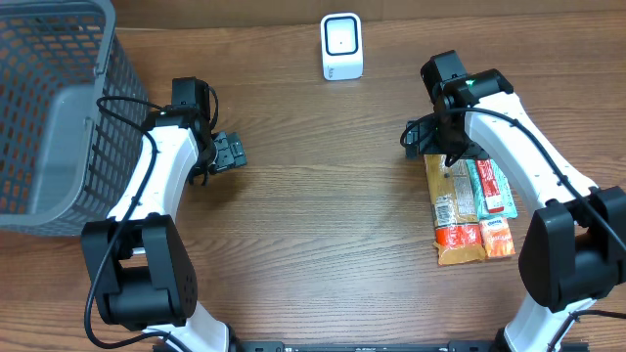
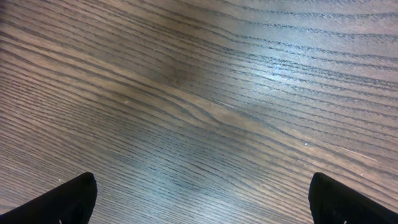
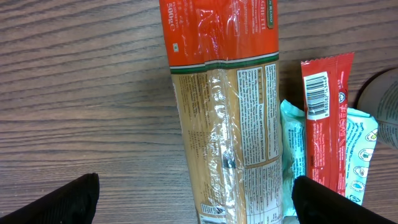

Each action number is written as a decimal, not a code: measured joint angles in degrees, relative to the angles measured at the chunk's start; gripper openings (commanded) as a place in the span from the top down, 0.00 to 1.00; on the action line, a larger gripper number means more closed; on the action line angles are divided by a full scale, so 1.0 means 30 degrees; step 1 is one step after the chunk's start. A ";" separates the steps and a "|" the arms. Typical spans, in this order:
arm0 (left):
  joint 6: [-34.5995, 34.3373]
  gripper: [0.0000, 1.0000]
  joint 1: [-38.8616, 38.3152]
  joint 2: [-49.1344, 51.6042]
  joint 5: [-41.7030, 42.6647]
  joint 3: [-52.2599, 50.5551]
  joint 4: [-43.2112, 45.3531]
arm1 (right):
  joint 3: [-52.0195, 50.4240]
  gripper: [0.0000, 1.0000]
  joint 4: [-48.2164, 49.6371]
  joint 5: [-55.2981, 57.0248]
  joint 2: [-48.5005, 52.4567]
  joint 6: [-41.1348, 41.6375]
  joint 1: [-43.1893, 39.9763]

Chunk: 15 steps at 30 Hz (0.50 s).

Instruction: Scan the item barcode

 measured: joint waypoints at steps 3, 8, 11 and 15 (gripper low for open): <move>0.0000 0.00 0.0000 0.0000 0.0000 0.0000 0.0000 | 0.0000 0.00 0.0000 0.0007 0.0000 -0.0007 0.0000; 0.0000 0.00 0.0000 0.0000 0.0000 0.0000 0.0000 | 0.0000 0.00 0.0007 -0.0007 0.0000 0.0000 0.0000; 0.0000 0.00 0.0000 0.0000 0.0000 0.0000 0.0000 | 0.0000 0.00 0.0007 0.0000 0.0000 0.0000 0.0000; 0.0000 0.00 0.0000 0.0000 0.0000 0.0000 0.0000 | 0.0000 0.00 0.0000 0.0000 -0.0248 -0.0007 0.0000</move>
